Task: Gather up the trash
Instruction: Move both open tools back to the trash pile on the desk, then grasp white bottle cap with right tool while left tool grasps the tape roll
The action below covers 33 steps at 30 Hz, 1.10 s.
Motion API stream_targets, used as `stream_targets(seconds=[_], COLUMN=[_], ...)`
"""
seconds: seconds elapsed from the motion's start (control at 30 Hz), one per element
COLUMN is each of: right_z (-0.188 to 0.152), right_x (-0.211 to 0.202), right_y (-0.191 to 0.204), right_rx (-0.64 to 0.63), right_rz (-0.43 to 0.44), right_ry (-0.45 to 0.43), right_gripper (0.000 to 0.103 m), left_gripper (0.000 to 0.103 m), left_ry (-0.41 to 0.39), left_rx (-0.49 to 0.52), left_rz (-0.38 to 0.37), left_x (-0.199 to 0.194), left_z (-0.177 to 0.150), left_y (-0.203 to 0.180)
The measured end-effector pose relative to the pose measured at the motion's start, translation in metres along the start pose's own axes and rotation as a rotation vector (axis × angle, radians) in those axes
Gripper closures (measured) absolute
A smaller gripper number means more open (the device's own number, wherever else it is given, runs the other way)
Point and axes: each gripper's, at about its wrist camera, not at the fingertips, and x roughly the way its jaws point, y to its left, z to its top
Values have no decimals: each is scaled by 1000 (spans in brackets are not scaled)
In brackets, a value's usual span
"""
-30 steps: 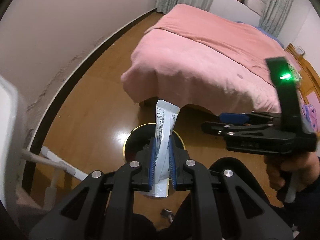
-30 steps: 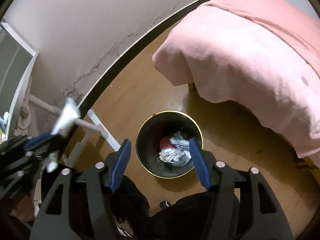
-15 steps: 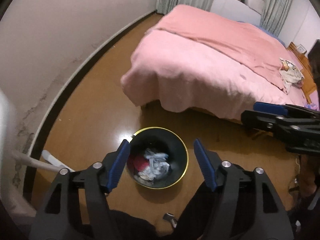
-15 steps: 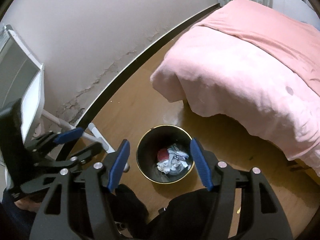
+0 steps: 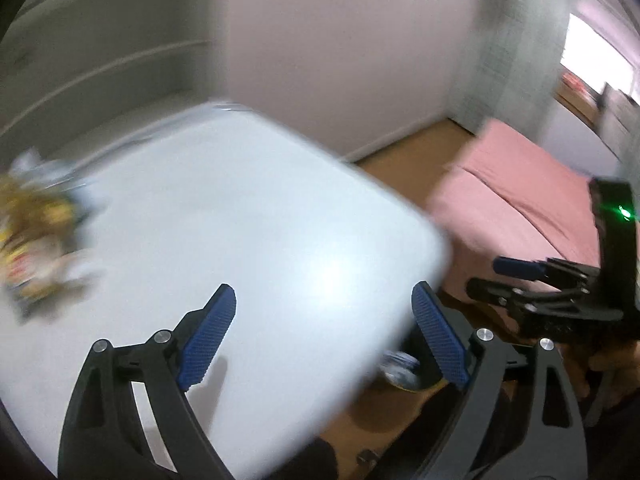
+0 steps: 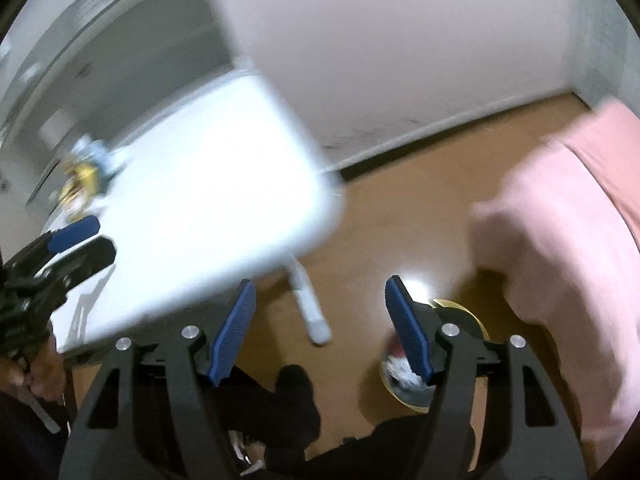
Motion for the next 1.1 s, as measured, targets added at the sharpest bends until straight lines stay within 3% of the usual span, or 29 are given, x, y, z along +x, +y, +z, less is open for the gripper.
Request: stream_targets(seconds=[0.23, 0.43, 0.7, 0.8, 1.1], right_z=[49, 67, 71, 73, 62], right_x=[48, 105, 141, 144, 114], right_y=[149, 242, 289, 299, 264], right_rx=[-274, -450, -548, -564, -508], right_rz=[195, 217, 201, 197, 189], right_ry=[17, 60, 71, 67, 43], right_gripper=[38, 42, 58, 71, 71], left_gripper=[16, 16, 16, 16, 16], left_ry=[-20, -4, -4, -11, -25], left_rx=[-251, -360, -359, -331, -229], left_rz=[220, 326, 347, 325, 271], left_x=[-55, -89, -110, -103, -58], left_z=[-28, -56, -66, -57, -18], left_y=[129, 192, 219, 220, 189])
